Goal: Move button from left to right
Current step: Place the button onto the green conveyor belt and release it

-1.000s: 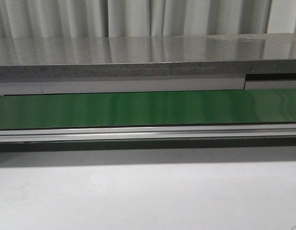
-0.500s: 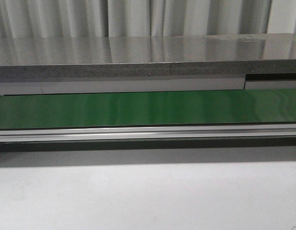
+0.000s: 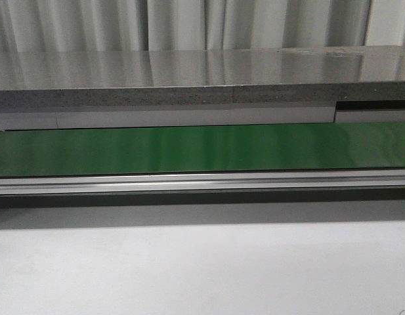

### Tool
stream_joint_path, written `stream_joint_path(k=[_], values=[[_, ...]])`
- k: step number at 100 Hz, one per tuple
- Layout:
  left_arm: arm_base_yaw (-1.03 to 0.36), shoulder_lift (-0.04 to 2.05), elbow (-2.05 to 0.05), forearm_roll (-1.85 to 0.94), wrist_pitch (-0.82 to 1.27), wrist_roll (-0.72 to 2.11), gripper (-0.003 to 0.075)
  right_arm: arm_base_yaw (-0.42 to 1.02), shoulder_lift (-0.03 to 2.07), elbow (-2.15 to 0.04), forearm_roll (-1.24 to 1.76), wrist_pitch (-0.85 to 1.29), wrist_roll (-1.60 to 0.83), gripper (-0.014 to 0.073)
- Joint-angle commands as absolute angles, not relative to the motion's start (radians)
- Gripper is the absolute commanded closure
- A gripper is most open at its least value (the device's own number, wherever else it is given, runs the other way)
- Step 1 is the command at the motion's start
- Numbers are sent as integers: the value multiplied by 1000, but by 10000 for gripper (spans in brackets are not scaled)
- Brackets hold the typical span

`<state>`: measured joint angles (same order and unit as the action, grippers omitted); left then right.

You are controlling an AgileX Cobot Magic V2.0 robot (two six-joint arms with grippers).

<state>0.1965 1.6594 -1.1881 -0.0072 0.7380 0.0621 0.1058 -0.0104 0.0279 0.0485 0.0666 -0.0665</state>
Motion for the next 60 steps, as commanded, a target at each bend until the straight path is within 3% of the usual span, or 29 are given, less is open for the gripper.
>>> stream_joint_path(k=[1,27,36,46,60], values=[[166,1615,-1218,-17,686,80,741,108,-30,11,35,-15,-68,662],[133,1670,-1218,-36,669,80,740,108,-30,11,35,-15,-68,662],[133,1691,-1218,-56,676,80,707,108,-30,11,35,-15,-68,662],[133,1699,-1218,-84,676,104,572,108,-30,11,35,-15,-68,662],[133,1697,-1218,-96,676,121,235,108,-30,11,35,-15,-68,662]])
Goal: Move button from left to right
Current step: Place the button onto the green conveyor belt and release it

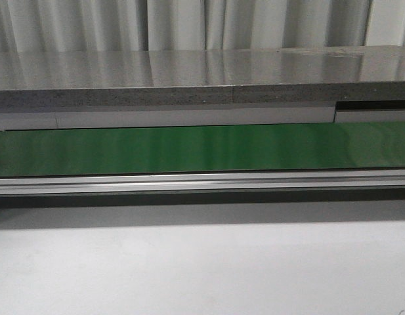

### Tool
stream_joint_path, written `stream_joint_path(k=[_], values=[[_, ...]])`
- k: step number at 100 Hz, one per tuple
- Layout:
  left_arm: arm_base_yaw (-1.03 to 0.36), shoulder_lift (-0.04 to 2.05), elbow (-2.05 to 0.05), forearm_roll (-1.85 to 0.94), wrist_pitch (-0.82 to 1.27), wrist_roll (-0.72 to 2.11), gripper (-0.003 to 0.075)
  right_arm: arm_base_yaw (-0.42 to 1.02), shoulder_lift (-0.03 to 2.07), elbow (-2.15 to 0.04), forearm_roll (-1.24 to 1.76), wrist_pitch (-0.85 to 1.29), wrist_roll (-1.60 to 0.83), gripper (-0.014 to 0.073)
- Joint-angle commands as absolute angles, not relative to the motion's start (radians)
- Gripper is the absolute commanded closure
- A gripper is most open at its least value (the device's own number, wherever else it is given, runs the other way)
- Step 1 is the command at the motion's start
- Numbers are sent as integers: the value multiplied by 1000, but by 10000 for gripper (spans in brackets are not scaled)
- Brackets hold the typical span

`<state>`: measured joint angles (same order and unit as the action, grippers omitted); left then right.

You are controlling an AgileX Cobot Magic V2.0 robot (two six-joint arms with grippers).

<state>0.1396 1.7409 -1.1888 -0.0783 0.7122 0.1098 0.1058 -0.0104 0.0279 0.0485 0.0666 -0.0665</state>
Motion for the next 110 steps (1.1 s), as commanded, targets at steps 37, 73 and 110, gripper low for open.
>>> stream_joint_path(k=[37,73,110], values=[[133,1612,-1218,-203,715,174,62,108,-30,11,35,-15,-68,662],[117,1342,-1210,-238,721,180,62,108,-30,11,35,-15,-68,662],[-5,963,-973,-238,482,206,62,108,-30,11,35,-15,-68,662]])
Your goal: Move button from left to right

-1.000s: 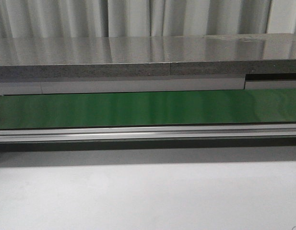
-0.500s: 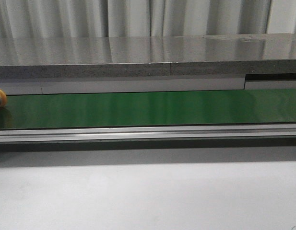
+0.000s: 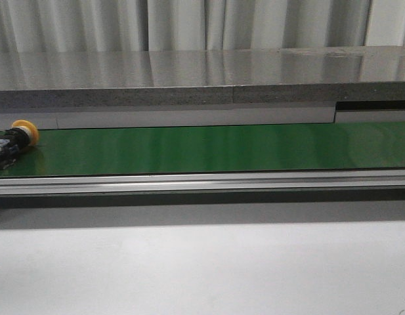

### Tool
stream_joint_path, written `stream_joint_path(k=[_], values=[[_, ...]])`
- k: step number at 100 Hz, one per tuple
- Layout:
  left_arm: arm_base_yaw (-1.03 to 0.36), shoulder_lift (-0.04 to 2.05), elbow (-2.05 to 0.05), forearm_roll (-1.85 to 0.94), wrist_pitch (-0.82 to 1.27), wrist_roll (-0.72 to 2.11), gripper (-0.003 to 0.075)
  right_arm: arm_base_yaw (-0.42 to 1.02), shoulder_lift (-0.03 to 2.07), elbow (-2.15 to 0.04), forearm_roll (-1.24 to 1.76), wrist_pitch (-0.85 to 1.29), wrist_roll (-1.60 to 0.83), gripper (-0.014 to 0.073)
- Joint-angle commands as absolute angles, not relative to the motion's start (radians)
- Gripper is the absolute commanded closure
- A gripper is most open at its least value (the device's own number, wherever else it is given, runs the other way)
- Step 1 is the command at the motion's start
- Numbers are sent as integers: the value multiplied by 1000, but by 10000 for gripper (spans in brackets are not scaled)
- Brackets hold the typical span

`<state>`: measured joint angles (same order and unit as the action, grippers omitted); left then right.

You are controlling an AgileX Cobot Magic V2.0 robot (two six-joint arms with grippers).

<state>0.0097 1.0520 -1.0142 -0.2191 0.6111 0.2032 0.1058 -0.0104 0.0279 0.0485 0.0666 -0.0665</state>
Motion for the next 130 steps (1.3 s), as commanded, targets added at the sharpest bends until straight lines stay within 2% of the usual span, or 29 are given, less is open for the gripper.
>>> stream_joint_path(k=[1,34,52,72,98,105,112,130], values=[[-5,947,-965,-238,477,206,62,108,-30,11,35,-15,-68,662],[-5,563,-538,-228,156,206,62,108,-30,11,35,-15,-68,662],[-5,404,-351,-230,72,206,62,108,-30,11,35,-15,-68,662],[-5,359,-243,-230,44,206,62,108,-30,11,35,-15,-68,662],[-5,359,-233,-230,-68,206,75,108,-30,11,35,-15,-68,662],[-5,359,-233,-230,-92,206,128,108,-30,11,35,-15,-68,662],[-5,359,-233,-230,-101,206,226,108,-30,11,35,-15,-68,662],[-5,359,-233,-230,-99,206,569,108,-30,11,35,-15,-68,662]])
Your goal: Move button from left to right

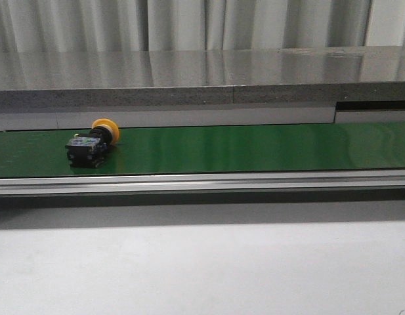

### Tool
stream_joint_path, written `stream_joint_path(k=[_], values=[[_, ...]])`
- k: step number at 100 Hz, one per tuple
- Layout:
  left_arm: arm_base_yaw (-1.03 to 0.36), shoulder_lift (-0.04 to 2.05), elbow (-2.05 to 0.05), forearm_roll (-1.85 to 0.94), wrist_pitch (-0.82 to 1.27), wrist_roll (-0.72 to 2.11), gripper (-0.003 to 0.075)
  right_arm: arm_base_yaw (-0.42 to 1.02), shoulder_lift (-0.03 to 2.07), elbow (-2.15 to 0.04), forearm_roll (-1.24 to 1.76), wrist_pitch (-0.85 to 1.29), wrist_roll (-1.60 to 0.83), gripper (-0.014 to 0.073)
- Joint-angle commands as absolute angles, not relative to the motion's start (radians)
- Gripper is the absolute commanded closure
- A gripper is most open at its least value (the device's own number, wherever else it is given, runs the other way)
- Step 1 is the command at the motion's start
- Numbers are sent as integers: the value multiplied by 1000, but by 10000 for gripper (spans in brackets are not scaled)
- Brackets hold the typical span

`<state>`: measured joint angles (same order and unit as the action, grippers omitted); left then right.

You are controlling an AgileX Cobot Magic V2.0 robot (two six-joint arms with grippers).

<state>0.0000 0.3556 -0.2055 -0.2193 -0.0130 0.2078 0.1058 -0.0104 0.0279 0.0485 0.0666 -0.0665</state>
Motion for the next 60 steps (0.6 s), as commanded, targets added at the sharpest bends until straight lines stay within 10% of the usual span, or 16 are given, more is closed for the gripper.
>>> stream_joint_path(k=[1,10,60], values=[[-5,359,-233,-230,-99,206,595,108,-30,11,35,-15,-68,662],[-5,359,-233,-230,-99,206,738,108,-30,11,35,-27,-68,662],[-5,359,-233,-230,-99,206,741,108,-14,-53,50,-9,-68,662]])
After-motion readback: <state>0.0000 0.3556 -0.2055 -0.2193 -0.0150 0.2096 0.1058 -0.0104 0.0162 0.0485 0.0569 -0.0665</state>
